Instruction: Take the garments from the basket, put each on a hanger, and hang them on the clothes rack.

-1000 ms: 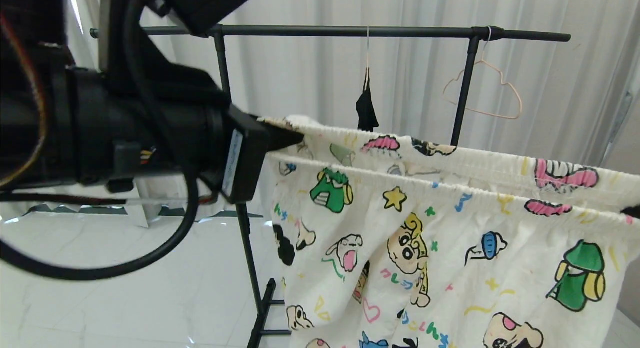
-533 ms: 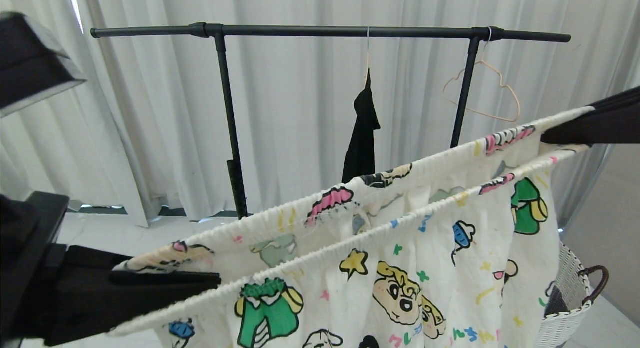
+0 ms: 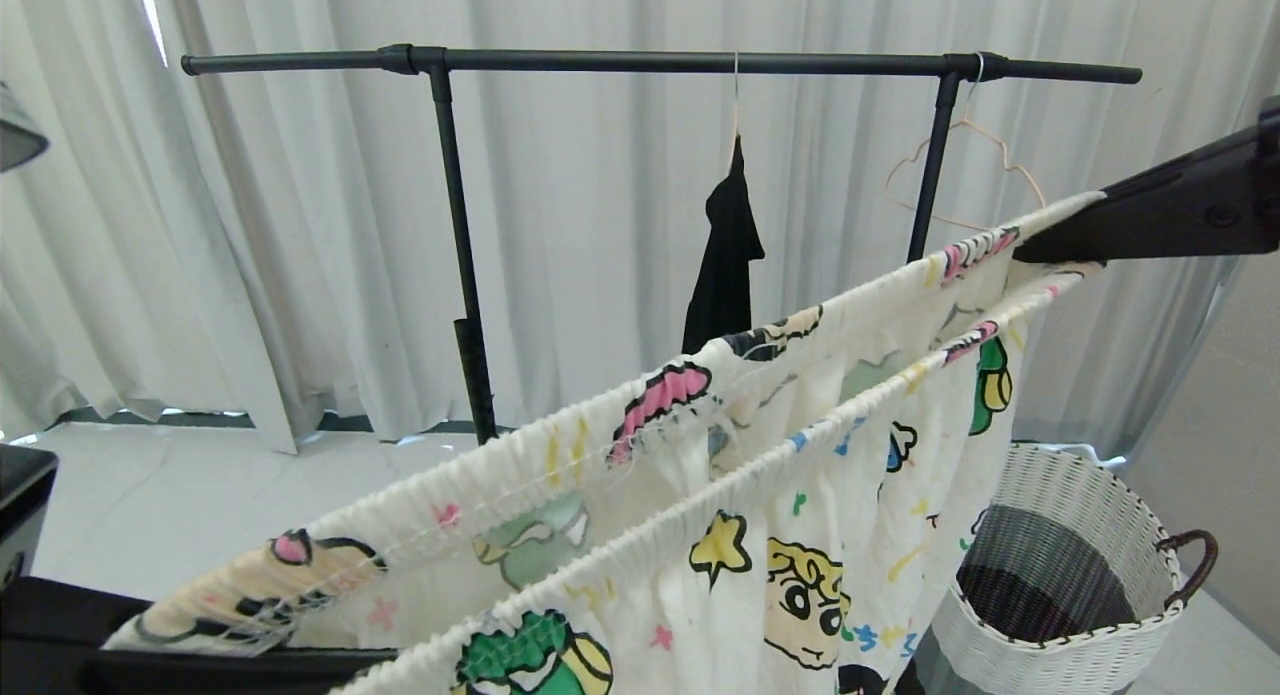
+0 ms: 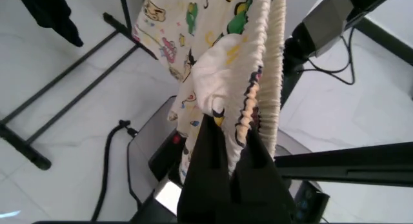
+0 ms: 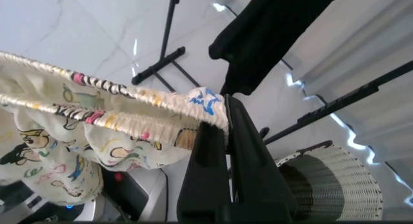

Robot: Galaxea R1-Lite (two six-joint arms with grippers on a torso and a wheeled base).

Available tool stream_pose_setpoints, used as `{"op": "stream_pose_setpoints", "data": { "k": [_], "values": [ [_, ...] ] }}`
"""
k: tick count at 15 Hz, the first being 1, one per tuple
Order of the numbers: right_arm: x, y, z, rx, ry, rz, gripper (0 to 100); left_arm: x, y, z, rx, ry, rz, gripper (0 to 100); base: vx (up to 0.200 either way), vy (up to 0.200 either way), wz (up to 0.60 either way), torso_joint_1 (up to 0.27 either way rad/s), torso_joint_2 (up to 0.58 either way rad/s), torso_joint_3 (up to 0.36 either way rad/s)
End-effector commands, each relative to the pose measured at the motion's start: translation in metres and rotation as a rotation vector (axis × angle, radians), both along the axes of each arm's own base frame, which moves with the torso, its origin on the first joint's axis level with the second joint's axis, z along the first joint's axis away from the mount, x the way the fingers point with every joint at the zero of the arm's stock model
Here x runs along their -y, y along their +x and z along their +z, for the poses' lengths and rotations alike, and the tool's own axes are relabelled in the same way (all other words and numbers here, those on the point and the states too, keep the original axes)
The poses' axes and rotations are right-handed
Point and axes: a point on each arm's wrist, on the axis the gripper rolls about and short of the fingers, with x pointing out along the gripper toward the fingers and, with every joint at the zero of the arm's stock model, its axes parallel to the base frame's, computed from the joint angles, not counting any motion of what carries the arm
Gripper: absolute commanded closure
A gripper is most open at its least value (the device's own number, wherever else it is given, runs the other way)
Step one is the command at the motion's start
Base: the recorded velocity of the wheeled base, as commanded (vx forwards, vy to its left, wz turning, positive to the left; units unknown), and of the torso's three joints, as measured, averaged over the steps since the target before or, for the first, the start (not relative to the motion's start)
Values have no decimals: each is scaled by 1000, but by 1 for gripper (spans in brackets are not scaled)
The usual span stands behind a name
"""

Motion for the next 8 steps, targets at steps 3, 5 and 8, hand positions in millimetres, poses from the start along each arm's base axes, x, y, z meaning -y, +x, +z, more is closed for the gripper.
{"op": "stream_pose_setpoints", "data": {
  "k": [3, 5, 8],
  "values": [
    [30, -14, 1, -27, -47, -16, 100, 8, 29, -6, 179, 165, 126, 100, 0, 0, 0, 0, 0, 0],
    [51, -28, -1, -57, -99, -10, 100, 11, 46, 4, 248, 177, 169, 100, 0, 0, 0, 0, 0, 0],
    [56, -36, -2, -65, -119, 30, 100, 22, 56, 15, 273, 138, 181, 100, 0, 0, 0, 0, 0, 0]
  ]
}}
